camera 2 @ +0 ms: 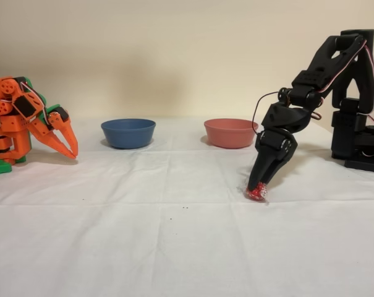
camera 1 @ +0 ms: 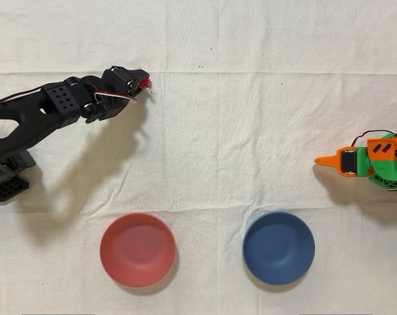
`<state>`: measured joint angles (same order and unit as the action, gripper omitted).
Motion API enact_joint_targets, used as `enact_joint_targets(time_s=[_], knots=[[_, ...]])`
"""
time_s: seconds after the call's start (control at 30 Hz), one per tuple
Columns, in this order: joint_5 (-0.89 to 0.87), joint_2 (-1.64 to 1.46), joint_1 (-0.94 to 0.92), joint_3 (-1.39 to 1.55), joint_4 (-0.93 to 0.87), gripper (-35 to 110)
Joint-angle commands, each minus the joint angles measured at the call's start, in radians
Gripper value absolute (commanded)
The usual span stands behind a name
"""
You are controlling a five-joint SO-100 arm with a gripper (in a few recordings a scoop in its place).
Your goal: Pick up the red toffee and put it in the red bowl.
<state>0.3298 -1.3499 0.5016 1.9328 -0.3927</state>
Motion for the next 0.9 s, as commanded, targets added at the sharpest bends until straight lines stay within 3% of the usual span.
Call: enact_joint_targets(time_s=[0.0,0.87], knots=[[0.015,-0.025,-0.006,-0.031,0.003,9],[-0.008,-0.630,-0.109,0.097,-0.319,9]])
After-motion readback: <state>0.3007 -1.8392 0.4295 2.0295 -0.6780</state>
